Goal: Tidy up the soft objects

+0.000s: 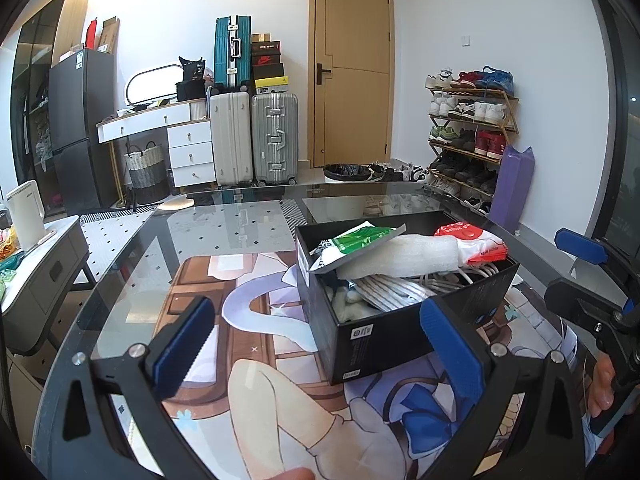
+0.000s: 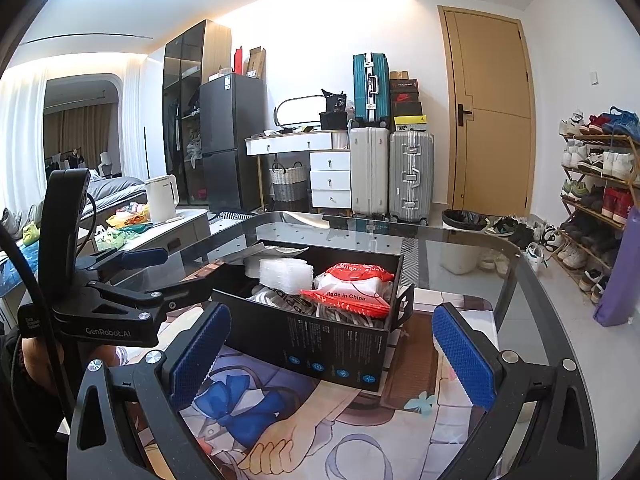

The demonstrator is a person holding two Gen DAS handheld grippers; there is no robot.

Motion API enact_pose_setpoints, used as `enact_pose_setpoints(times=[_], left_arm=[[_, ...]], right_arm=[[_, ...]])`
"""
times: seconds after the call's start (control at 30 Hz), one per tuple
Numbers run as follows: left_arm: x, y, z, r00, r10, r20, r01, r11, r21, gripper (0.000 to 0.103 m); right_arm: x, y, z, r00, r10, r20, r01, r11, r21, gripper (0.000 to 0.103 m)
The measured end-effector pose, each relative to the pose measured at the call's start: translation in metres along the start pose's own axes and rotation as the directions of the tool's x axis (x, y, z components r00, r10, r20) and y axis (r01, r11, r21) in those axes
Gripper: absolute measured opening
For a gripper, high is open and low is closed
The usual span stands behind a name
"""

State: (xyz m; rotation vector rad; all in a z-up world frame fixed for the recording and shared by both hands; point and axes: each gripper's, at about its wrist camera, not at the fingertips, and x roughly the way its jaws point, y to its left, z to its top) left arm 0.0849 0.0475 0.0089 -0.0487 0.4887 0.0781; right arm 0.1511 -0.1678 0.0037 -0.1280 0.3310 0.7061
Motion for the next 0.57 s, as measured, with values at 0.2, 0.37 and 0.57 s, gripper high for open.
enact_pose_setpoints(times=[0.2, 0.37, 0.57], left_arm=[[-0.0004, 0.0002, 0.0001, 1.000, 0.000, 0.002, 0.000, 1.000, 0.002, 0.103], [-0.0005, 0.0002, 0.0000, 1.000, 0.000, 0.002, 0.000, 1.000, 0.000, 0.103], [-0.0020, -0.0014, 0.0001, 1.000, 0.001, 0.008, -0.001, 1.000, -0.001, 0.103]], right_arm=[[-0.0004, -0.0005, 0.0002, 1.000, -0.001, 0.001, 0.001, 1.000, 0.001, 0.103], [-0.0004, -0.0006, 0.0004, 1.000, -0.001, 0.001, 0.001, 1.000, 0.001, 0.102], [-0.0003, -0.0002, 0.0003, 1.000, -0.001, 0.002, 0.001, 1.000, 0.001, 0.103]])
